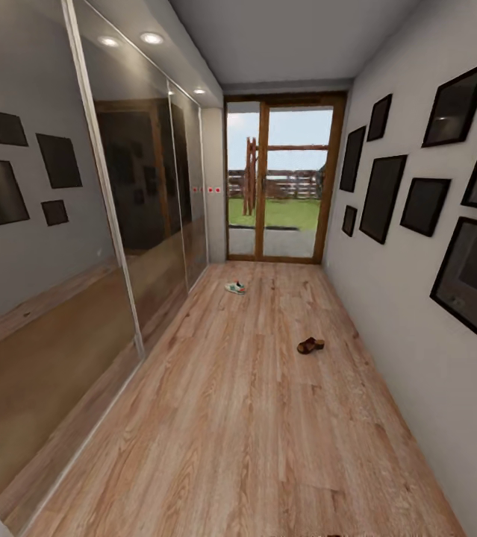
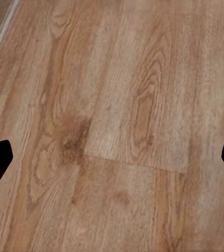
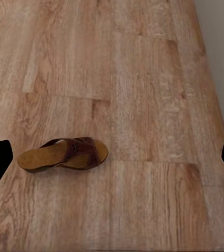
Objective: Pick up the two gym shoes and the two sandals from the corridor floor and place them onto the hallstand (shoe rack) in the corridor, making sure they are on the rack and not on the floor. Arrange them so the two gym shoes are next to each other and the two sandals are next to each other.
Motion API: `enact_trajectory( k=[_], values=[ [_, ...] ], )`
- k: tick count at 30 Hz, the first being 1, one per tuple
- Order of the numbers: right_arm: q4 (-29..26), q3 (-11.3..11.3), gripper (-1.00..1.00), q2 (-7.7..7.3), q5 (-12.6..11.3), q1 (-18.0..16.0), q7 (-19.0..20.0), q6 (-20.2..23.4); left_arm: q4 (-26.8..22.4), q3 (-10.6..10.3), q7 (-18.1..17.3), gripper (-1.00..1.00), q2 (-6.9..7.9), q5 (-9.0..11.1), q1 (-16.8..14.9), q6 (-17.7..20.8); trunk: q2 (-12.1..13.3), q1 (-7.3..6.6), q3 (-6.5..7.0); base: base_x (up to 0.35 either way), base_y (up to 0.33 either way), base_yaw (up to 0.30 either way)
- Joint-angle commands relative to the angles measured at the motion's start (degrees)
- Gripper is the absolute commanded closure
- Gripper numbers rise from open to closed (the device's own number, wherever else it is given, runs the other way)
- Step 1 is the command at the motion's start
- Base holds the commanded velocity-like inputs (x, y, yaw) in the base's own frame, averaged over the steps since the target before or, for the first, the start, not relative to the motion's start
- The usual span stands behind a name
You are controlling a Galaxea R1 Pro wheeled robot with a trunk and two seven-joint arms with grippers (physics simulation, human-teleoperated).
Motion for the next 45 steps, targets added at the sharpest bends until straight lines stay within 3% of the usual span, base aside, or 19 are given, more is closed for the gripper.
enact_trajectory(
  k=[1,7,20,45],
  values=[
    [0.1,0.0,-1.00,0.01,0.0,-0.1,-0.1,-0.2,0.0,0.3,0.0,-1.00,0.01,0.4,0.0,-0.2,0.0,0.00,-0.07,0.000,0.000,-0.281],
    [0.1,0.0,-1.00,0.02,0.0,-0.1,-0.1,-0.2,0.0,1.9,-0.7,-1.00,0.01,2.1,0.0,-0.3,0.0,0.00,-0.17,0.000,0.000,-0.281],
    [0.1,0.0,-1.00,0.02,0.0,-0.1,-0.1,-0.2,0.0,1.9,-0.9,-1.00,-0.13,2.1,0.0,-0.4,0.0,0.00,-0.49,0.028,0.032,-0.281],
    [0.2,0.0,-1.00,0.02,0.0,-0.1,-0.1,-0.2,0.3,2.1,-0.9,-1.00,-0.13,2.1,0.0,-0.4,0.0,0.00,-1.14,0.168,0.268,-0.281]
  ],
)
